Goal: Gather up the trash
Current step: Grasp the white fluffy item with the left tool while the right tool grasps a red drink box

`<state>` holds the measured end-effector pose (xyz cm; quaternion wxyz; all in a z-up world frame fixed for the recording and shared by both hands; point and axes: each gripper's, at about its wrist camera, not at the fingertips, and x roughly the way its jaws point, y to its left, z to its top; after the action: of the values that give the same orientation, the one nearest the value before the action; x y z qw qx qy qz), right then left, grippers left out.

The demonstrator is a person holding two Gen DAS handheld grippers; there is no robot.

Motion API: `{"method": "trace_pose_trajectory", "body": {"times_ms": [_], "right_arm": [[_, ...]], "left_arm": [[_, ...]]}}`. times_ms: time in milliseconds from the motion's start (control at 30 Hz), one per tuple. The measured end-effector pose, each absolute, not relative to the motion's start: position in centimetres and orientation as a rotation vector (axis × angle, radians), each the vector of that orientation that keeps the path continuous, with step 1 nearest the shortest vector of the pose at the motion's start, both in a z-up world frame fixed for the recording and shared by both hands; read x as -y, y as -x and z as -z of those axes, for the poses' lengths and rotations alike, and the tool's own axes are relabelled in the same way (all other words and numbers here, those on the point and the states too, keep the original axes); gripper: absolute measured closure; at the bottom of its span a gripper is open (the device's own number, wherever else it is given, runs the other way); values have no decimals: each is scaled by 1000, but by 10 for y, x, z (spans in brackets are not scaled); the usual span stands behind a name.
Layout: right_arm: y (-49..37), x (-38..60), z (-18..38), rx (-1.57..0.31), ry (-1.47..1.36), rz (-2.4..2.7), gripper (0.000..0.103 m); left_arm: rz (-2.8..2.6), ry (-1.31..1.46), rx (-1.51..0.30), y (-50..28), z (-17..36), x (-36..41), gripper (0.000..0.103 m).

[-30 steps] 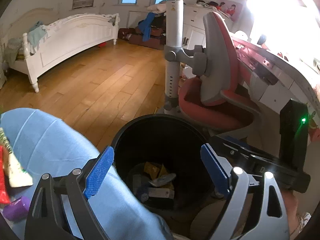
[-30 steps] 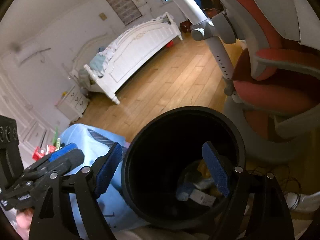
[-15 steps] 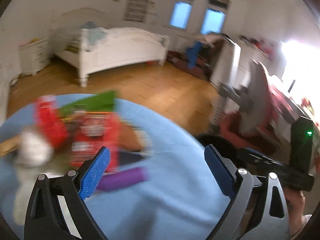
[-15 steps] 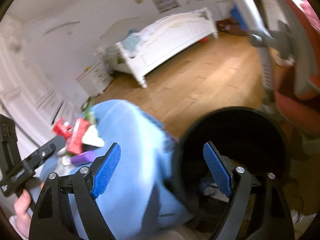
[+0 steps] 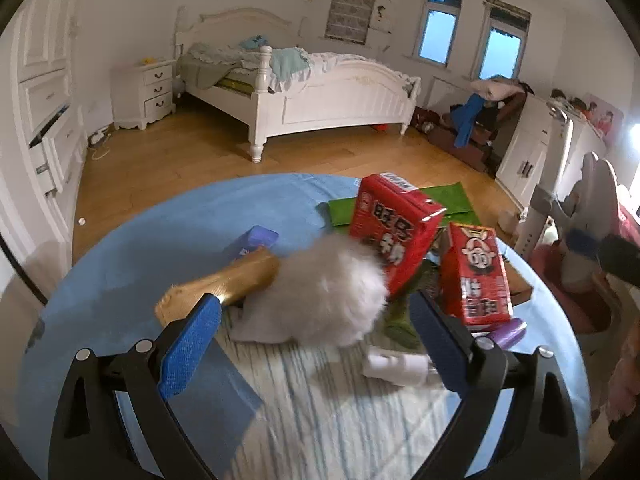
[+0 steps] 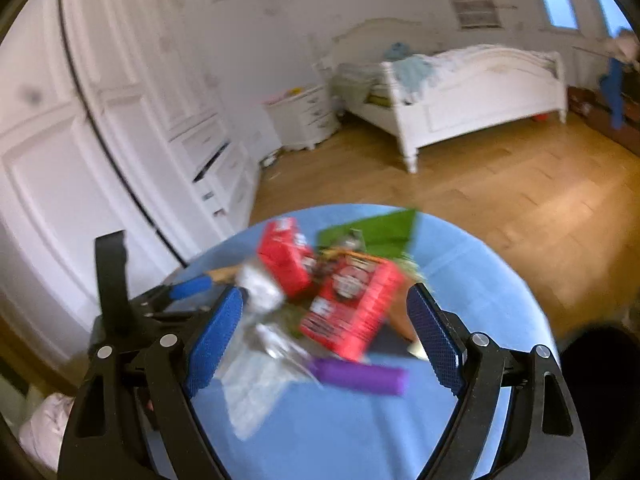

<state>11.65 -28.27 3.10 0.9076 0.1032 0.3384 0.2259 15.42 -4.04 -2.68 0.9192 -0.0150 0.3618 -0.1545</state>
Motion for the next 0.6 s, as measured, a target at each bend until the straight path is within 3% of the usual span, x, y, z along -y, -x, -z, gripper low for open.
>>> {"method": "trace_pose_trajectory", "body": {"times_ms": [300, 467, 533, 600], "right_arm": [[-188, 205, -23, -810, -104, -509, 21], [-213, 180, -8, -887, -69, -516, 47], [-217, 180, -2, -899, -63, -501, 64], [-216, 184, 0, -889, -76, -498, 67]], "left_arm": [[390, -20, -803, -175, 41, 39, 10], [404, -18, -860, -182, 48, 40, 23], [396, -22, -864, -183, 48, 39, 26], [385, -21, -861, -183, 48, 36, 38]]}}
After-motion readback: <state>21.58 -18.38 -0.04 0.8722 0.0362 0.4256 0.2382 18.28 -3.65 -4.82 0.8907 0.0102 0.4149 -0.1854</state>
